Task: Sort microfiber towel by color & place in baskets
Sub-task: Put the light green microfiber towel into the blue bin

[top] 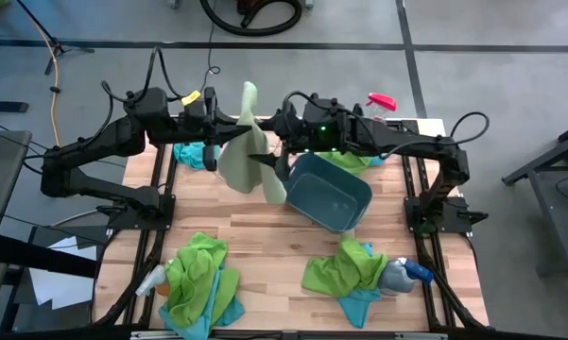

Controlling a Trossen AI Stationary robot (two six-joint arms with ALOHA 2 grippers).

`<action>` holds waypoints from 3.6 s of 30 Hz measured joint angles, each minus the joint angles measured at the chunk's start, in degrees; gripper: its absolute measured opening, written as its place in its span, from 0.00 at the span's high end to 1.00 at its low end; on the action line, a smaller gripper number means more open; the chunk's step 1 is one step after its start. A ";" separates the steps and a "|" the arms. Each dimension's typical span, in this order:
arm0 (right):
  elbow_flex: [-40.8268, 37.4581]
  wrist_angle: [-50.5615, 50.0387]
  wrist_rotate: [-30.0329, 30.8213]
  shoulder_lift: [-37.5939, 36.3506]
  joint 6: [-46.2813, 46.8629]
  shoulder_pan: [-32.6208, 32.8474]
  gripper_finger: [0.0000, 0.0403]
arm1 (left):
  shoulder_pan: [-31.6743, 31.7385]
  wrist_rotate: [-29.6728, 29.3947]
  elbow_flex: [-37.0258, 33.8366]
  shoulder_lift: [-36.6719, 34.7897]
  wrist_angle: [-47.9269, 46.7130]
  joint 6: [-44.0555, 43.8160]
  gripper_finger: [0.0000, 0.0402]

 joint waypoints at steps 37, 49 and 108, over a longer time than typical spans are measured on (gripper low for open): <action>-0.07 5.36 -6.11 0.82 -0.25 -2.51 0.99 | 0.00 -2.80 4.10 -1.15 -2.73 -1.46 0.78; -0.07 -15.73 3.76 -10.31 -5.38 -5.27 1.00 | 0.02 -14.04 5.16 -5.38 -17.64 -0.28 0.54; -44.00 -20.48 15.09 -7.60 99.51 5.70 1.00 | 0.00 -20.57 5.07 -4.98 -25.78 20.90 0.54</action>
